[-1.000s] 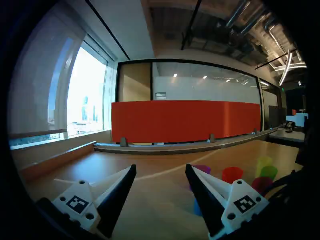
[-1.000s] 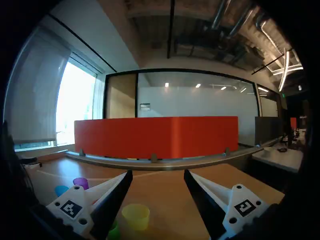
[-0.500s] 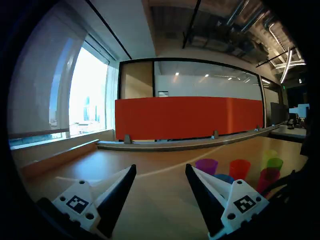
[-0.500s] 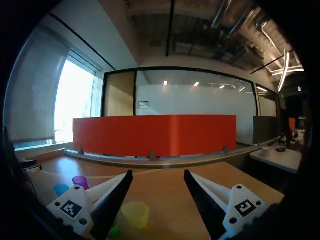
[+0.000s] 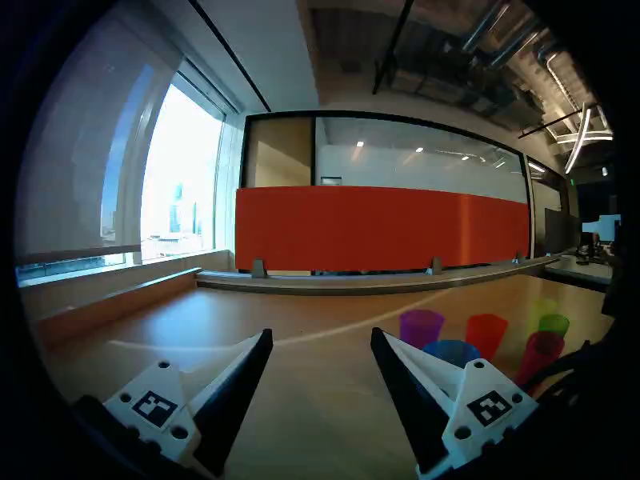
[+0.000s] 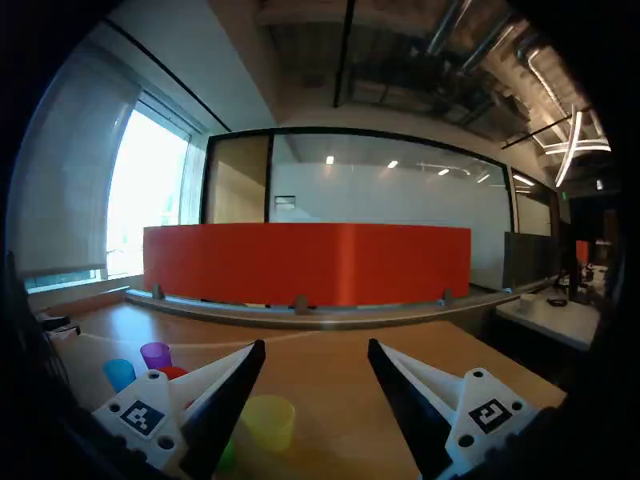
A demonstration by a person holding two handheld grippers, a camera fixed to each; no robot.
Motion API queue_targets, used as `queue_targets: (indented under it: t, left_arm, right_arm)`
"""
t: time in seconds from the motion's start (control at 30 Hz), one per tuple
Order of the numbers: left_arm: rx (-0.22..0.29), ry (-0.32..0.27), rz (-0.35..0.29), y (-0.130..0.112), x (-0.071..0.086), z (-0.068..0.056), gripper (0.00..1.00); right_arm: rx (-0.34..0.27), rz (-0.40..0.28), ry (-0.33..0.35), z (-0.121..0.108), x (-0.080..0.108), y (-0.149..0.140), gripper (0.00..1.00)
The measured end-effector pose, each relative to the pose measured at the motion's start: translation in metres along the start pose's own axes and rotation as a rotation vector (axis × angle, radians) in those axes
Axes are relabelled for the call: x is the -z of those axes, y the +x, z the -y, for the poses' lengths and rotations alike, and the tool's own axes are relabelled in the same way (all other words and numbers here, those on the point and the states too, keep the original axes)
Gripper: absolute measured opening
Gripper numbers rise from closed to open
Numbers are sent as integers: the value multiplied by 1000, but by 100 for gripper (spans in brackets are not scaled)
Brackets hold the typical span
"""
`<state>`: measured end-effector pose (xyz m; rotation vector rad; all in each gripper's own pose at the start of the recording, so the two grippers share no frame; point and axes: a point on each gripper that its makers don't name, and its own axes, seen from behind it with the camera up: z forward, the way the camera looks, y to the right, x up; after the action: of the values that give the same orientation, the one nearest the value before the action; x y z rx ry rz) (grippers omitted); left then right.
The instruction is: Pour water
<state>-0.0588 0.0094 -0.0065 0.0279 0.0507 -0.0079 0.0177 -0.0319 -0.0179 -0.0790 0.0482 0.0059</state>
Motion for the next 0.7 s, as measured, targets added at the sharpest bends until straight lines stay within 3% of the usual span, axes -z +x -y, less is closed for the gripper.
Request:
queue_targets:
  t: [0.7]
  left_arm:
    - [-12, 2, -8, -2, 0, 1, 91]
  right_arm:
    - [9, -7, 15, 10, 0, 5, 99]
